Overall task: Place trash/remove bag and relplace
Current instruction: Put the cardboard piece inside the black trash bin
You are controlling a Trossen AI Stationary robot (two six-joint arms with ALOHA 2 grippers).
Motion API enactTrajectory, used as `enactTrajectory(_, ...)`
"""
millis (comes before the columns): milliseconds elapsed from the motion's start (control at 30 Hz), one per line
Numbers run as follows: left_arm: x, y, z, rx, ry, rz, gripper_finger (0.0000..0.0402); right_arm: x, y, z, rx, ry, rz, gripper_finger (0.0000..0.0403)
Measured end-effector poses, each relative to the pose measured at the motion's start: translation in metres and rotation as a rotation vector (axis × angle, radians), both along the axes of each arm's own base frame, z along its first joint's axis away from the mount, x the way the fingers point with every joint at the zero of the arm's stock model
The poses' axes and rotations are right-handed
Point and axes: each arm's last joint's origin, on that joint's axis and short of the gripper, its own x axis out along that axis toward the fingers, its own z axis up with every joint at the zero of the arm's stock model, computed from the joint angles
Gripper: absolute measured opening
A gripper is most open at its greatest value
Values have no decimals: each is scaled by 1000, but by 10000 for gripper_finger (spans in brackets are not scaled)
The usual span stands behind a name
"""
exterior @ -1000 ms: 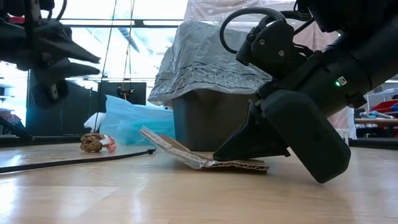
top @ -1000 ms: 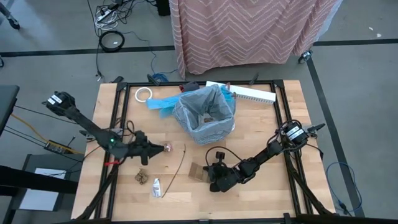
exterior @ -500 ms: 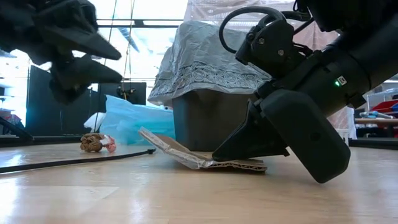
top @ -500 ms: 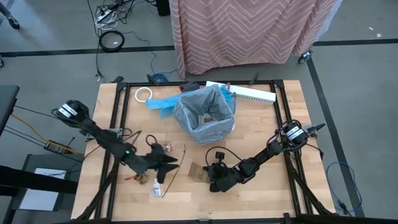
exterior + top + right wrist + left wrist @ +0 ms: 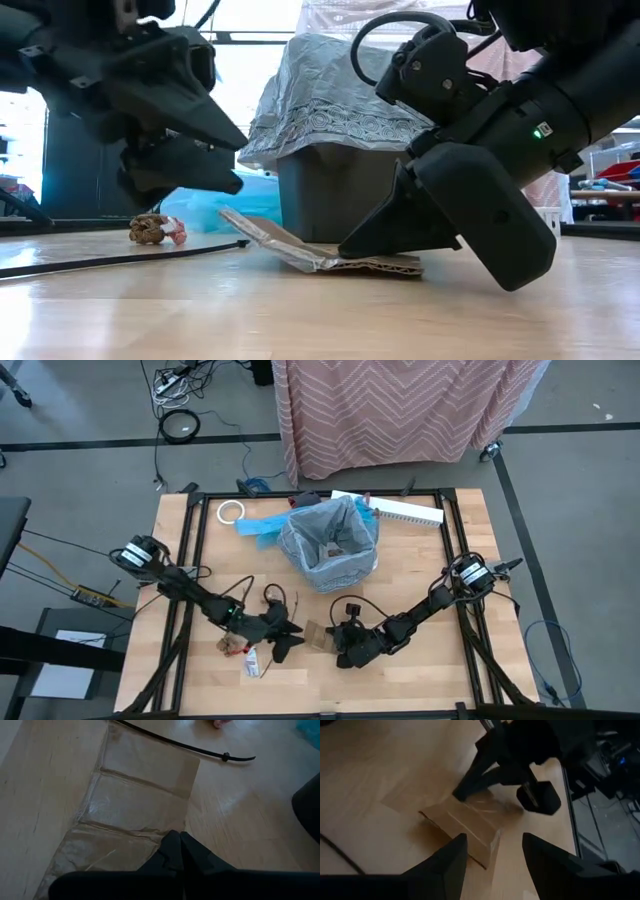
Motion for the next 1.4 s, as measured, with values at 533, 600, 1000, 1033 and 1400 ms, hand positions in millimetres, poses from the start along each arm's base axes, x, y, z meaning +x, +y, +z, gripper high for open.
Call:
enactTrajectory(533, 13, 9, -21, -201, 58, 11, 200, 1, 1, 1, -9, -11, 16, 0)
enactTrajectory(600, 13, 9, -21, -222, 70, -12, 200, 1, 1, 1, -12, -10, 18, 0)
enactTrajectory(1000, 12, 9, -23, -266, 140, -57, 200, 2, 1, 2, -6, -17, 21, 0)
enactTrajectory(1033, 11, 9, -24, -270, 155, -68, 200, 2, 1, 2, -5, -18, 21, 0)
enactTrajectory(1400, 10, 10, -23, -313, 159, 11, 200, 2, 1, 2, -3, -21, 19, 0)
